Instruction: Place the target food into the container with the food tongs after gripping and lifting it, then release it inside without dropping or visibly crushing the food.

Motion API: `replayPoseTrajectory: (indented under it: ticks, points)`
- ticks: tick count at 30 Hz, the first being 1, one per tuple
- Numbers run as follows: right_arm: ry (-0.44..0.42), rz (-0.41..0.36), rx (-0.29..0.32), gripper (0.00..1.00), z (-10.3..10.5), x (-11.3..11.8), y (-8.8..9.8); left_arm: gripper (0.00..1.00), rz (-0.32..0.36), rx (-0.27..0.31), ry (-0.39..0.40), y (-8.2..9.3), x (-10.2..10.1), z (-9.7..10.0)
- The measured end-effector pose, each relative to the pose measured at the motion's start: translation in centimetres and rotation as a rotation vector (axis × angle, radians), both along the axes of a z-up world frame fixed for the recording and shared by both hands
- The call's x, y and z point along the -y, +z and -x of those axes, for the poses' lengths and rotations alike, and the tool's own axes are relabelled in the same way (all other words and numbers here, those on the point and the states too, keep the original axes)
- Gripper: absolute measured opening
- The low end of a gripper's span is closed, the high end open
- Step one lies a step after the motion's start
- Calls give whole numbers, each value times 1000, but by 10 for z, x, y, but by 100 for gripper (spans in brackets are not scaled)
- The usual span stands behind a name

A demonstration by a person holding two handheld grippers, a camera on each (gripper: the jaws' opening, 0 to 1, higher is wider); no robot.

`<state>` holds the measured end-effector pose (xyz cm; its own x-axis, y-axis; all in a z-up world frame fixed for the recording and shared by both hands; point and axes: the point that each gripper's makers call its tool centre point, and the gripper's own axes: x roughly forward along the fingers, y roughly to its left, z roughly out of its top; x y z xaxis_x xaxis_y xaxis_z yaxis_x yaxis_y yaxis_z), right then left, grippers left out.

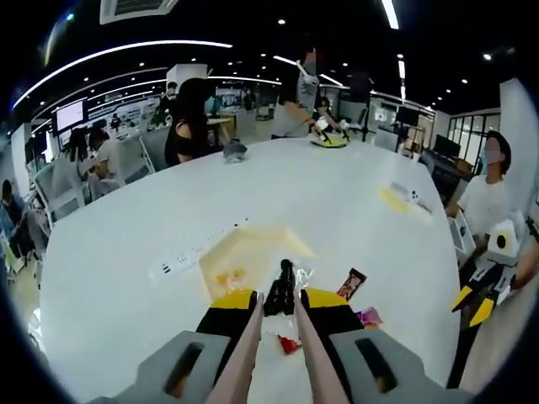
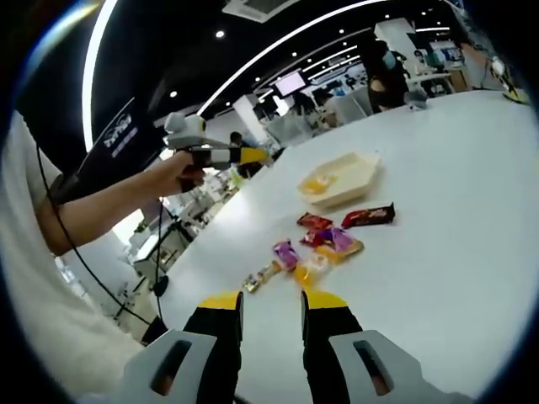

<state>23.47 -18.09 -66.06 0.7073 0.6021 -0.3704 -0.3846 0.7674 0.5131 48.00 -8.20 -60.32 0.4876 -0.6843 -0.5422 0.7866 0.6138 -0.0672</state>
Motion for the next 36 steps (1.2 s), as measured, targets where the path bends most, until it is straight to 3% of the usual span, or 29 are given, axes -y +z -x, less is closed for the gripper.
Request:
replayPoseTrajectory:
  ticks: [20, 36]
  points:
    - [-21, 19, 8, 27, -5, 7, -4, 18, -14, 29, -20, -10, 11, -22]
    - [-69, -9, 3, 27, 0, 21, -7, 18, -45, 14, 33, -28, 23, -43]
